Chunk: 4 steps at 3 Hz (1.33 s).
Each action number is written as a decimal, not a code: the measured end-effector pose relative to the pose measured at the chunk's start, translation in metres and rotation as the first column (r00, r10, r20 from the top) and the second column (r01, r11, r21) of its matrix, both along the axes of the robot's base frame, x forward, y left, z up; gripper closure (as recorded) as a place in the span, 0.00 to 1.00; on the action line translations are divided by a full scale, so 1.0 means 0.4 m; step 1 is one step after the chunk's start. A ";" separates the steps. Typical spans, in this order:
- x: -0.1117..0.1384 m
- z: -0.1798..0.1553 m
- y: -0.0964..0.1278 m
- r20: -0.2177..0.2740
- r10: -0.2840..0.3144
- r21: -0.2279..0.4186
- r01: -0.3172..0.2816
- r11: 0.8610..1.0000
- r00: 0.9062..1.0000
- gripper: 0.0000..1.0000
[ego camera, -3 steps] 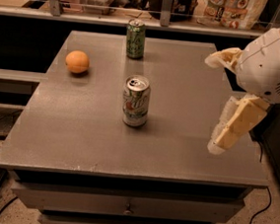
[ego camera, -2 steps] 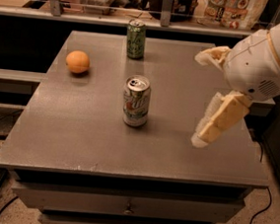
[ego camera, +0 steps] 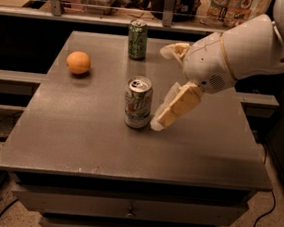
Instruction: Pick 7up can
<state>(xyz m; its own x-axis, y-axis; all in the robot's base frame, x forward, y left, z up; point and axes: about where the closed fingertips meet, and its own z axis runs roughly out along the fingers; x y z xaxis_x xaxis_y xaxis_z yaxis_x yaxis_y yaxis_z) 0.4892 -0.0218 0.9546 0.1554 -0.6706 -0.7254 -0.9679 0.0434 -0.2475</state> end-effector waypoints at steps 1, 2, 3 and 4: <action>0.053 -0.038 0.102 -0.001 0.050 0.049 -0.049 0.998 0.999 0.00; 0.072 -0.069 0.149 -0.013 0.072 0.063 -0.071 0.995 0.997 0.00; 0.083 -0.135 0.154 -0.061 0.057 0.060 -0.054 0.997 0.996 0.04; 0.089 -0.172 0.140 -0.092 0.040 0.057 -0.035 0.998 0.995 0.26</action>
Offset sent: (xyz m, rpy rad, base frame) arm 0.0410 0.0780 -0.0453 0.0825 0.0368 0.0907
